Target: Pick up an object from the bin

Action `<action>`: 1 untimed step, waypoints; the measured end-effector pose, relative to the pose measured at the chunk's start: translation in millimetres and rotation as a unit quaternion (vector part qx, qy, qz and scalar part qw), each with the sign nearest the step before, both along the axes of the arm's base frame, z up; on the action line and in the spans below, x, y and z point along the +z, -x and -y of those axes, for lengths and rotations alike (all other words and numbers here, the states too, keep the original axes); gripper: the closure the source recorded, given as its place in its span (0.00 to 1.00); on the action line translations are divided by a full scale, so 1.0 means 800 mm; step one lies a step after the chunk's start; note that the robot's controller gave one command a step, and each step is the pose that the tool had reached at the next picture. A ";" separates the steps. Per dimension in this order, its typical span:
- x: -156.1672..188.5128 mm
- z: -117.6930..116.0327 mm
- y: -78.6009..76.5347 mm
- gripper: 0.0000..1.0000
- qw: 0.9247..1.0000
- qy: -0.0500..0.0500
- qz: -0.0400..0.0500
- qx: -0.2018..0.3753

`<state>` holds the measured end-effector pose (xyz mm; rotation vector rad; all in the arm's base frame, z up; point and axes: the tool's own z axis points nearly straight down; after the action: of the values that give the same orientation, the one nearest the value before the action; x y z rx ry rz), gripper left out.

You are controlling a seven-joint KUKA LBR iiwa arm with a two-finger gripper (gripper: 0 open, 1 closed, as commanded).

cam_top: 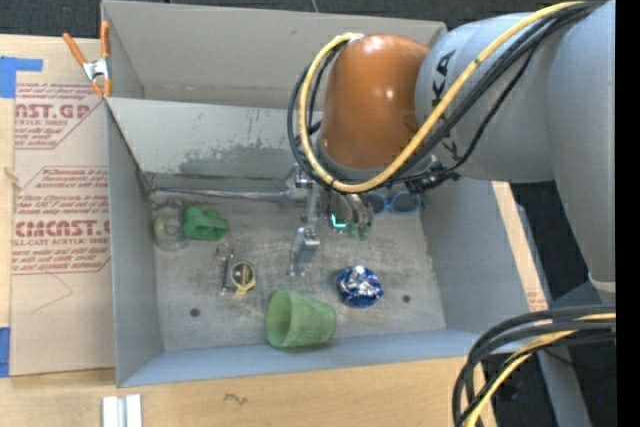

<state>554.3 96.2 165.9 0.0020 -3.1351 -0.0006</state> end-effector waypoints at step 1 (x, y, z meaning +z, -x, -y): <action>-0.120 -0.063 -0.001 0.00 1.000 -0.001 0.006 -0.014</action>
Offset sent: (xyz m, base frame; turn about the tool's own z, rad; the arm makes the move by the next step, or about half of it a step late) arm -0.0010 0.0485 -0.0959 0.0304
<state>554.8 146.8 69.8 -0.0418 -3.1470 -0.0028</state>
